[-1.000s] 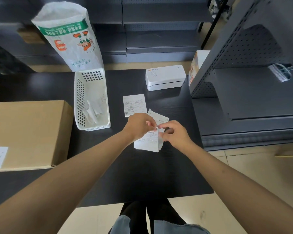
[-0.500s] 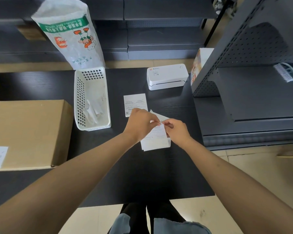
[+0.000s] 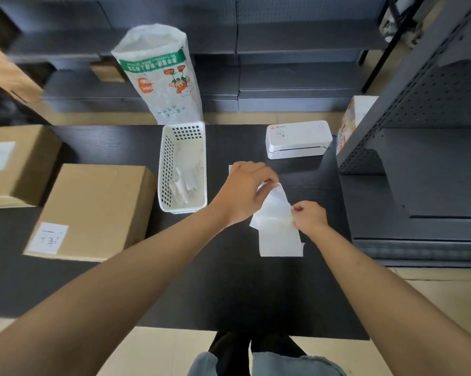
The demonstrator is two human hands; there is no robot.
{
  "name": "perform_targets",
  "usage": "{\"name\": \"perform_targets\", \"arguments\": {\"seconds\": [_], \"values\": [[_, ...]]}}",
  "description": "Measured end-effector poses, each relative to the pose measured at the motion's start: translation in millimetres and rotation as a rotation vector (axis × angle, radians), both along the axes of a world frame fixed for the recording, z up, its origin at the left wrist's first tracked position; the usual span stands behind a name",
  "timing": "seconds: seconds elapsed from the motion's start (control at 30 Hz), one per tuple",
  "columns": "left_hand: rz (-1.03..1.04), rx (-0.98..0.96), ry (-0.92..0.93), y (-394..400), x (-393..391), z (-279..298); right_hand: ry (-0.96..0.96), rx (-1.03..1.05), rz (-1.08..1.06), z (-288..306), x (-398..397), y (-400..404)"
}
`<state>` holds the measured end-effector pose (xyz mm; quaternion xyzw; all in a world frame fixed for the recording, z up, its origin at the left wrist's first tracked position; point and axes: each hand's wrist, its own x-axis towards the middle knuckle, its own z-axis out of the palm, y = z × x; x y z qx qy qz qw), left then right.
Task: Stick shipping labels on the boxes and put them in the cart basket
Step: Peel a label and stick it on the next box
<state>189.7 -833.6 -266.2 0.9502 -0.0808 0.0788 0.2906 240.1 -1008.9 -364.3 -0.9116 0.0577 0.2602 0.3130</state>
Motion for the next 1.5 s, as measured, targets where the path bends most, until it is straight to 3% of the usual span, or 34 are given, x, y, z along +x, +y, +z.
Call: {"name": "perform_targets", "arguments": {"seconds": [0.13, 0.3, 0.53, 0.93, 1.07, 1.17, 1.27, 1.37, 1.4, 1.5], "values": [[0.098, -0.05, 0.031, 7, -9, -2, 0.141, 0.086, -0.135, 0, 4, 5], [0.163, -0.107, 0.091, 12, -11, -4, 0.353, 0.342, -0.341, 1, 5, -2], [0.214, -0.143, -0.005, 1, -12, 3, 0.506, 0.48, -0.449, 11, 0, -1], [0.333, -0.107, -0.084, -5, -12, 0, 0.465, 0.362, -0.504, 10, 7, 7], [0.514, -0.237, -0.143, 5, 0, 3, 0.443, 0.269, -0.489, 2, 6, 2], [0.443, -0.107, -0.103, 18, 9, 5, 0.455, 0.24, -0.498, -4, 2, -2], [0.413, -0.063, -0.055, 21, 9, 0, 0.356, 0.177, -0.429, 2, 1, 5], [0.389, -0.04, -0.025, 20, 6, -1, -0.037, -0.149, -0.19, 12, 8, 8], [0.369, -0.028, -0.022, 21, 5, 0, -0.175, -0.137, -0.152, 16, 11, 9], [0.307, 0.036, 0.007, 27, 2, 5, -0.462, 0.172, 0.016, 34, 22, 16]]}}
